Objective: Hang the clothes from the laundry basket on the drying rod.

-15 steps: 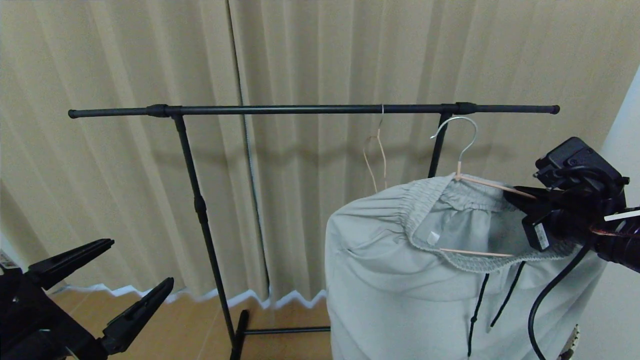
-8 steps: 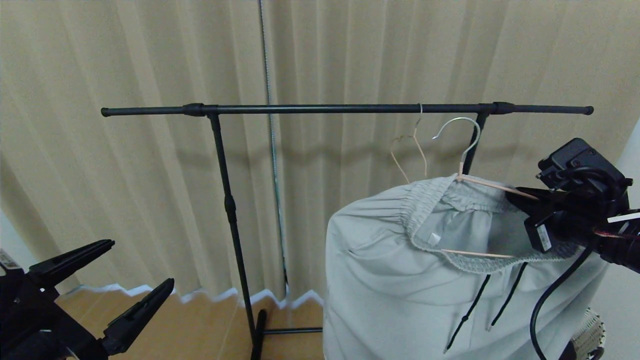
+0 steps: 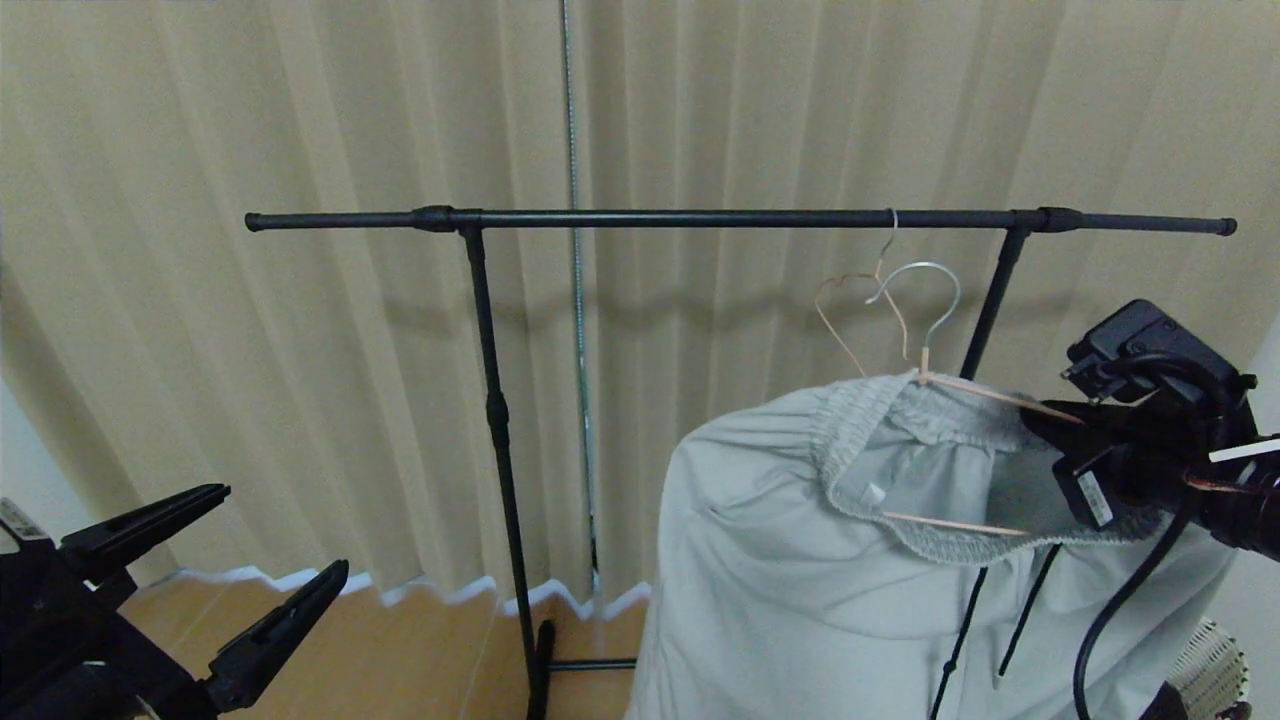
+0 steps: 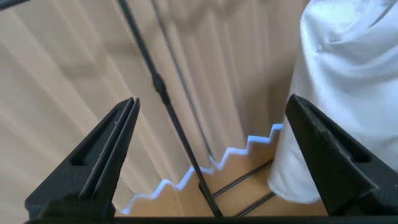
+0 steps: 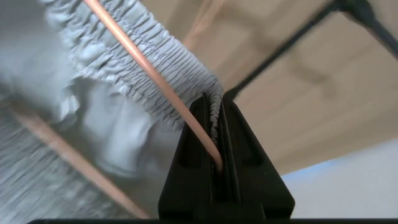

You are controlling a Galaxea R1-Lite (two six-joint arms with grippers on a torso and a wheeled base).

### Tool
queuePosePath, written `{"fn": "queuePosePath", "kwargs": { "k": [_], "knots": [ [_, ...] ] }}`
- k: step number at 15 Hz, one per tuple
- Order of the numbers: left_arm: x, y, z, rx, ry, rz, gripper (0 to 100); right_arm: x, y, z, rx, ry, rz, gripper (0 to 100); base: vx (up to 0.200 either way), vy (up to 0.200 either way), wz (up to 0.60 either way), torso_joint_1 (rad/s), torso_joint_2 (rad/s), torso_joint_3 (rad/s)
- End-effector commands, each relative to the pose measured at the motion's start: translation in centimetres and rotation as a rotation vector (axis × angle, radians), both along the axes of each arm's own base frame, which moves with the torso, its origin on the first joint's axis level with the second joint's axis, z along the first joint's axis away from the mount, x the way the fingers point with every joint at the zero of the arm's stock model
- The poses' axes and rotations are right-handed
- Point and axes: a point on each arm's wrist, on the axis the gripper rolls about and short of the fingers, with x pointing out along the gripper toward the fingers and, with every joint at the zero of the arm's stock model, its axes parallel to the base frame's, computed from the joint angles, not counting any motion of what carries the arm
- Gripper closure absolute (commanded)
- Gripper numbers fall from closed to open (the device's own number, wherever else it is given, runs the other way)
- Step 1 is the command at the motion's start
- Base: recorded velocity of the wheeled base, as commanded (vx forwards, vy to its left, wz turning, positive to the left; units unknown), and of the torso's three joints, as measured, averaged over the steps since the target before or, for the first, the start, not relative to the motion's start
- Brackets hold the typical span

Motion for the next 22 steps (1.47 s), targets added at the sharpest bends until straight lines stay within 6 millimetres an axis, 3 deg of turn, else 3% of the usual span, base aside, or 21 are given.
{"fn": "queuePosePath", "kwargs": {
  "k": [1, 4, 11, 22],
  "knots": [
    [0.1, 0.0, 0.0, 0.000, 0.002, -0.001, 0, -0.7, -0.1, 0.9, -0.010, 0.005, -0.016, 100, 0.000, 0.000, 0.00, 0.000, 0.00, 0.000],
    [0.1, 0.0, 0.0, 0.001, 0.005, 0.006, 0, -1.4, 0.7, 1.0, -0.025, 0.071, 0.017, 100, 0.000, 0.000, 0.00, 0.000, 0.00, 0.000],
    [0.4, 0.2, -0.1, 0.006, 0.018, 0.028, 0, -0.1, 2.0, 1.0, 0.043, 0.089, -0.057, 100, 0.000, 0.000, 0.00, 0.000, 0.00, 0.000],
    [0.4, 0.2, -0.3, 0.007, 0.024, 0.026, 0, 1.7, 2.4, 2.4, 0.054, 0.036, -0.129, 100, 0.200, 0.000, 0.00, 0.005, 0.00, 0.004]
  ]
}}
